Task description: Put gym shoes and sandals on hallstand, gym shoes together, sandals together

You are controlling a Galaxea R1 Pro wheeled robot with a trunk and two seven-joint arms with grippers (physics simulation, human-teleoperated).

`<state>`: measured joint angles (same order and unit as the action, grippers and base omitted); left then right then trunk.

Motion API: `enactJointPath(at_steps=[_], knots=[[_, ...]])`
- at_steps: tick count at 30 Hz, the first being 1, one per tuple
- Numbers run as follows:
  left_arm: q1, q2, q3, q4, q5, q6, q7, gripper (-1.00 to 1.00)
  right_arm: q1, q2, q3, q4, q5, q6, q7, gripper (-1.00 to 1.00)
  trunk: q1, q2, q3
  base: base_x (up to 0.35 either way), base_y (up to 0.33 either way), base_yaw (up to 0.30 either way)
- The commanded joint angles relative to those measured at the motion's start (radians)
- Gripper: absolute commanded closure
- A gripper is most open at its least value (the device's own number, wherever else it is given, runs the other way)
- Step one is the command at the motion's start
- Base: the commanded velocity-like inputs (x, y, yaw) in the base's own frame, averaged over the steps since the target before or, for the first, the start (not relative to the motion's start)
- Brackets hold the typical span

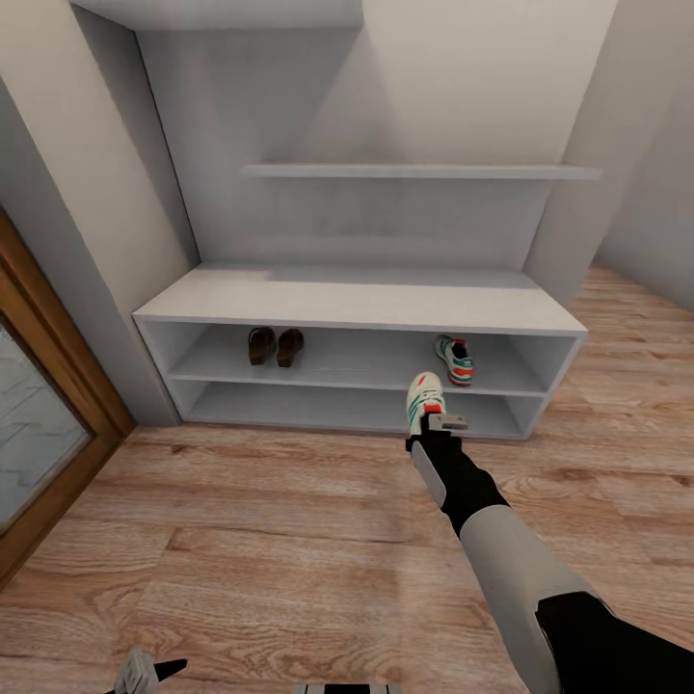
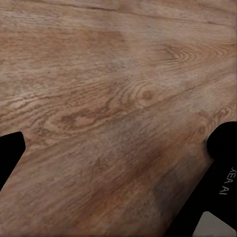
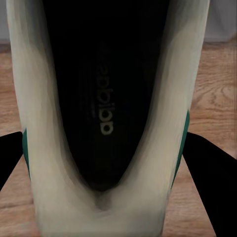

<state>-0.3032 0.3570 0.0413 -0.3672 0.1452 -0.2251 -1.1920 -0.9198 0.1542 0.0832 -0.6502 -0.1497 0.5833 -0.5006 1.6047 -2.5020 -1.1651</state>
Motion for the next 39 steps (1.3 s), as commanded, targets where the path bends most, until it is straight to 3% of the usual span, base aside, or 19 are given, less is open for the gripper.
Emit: enactJointPath(at_steps=[1, 7, 15, 33, 39], knots=[[-0.001, 0.000, 0.002, 0.001, -0.001, -0.006, -0.003, -1.00, -0.001, -0.001, 0.004, -0.001, -0.011, 0.003, -0.011, 1.00, 0.000, 0.000, -0.001, 0.000, 0.000, 0.000], [0.006, -0.003, -0.003, 0.002, -0.004, -0.008, -0.004, -1.00, -0.001, 0.005, 0.005, -0.001, -0.008, 0.004, -0.012, 1.00, 0.000, 0.000, -0.001, 0.000, 0.000, 0.000], [0.006, -0.003, -0.003, 0.002, -0.005, -0.008, -0.004, -1.00, -0.001, -0.006, 0.006, -0.003, -0.010, 0.004, -0.012, 1.00, 0.000, 0.000, -0.001, 0.000, 0.000, 0.000], [0.006, -0.003, -0.003, 0.002, -0.005, -0.008, -0.004, -1.00, -0.001, -0.007, 0.006, -0.003, -0.010, 0.004, -0.012, 1.00, 0.007, -0.004, -0.063, 0.000, 0.000, 0.000], [0.007, -0.003, -0.003, 0.002, -0.004, -0.008, -0.004, -1.00, -0.001, -0.007, 0.006, -0.003, -0.010, 0.004, -0.012, 1.00, 0.007, -0.004, -0.063, 0.000, 0.000, 0.000]])
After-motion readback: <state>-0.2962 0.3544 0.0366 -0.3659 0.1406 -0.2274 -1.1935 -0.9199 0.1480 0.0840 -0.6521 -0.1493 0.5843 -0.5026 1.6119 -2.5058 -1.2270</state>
